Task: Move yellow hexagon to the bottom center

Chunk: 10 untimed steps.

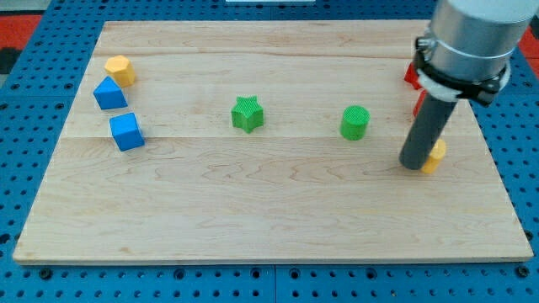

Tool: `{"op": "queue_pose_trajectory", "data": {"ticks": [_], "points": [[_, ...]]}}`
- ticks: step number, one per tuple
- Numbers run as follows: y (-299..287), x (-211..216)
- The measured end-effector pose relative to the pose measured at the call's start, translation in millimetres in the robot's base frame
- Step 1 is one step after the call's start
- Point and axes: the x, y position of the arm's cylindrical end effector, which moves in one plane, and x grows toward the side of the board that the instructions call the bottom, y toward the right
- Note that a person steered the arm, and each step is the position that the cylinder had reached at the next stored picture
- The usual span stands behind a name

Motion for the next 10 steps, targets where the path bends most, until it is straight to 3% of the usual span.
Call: {"op": "queue_pose_trajectory", "data": {"ticks": [1, 2, 4, 5, 7, 10], "points": [[36, -10], [18, -2], [-134, 13], [-199, -4], [-288, -60], [-346, -192]]}}
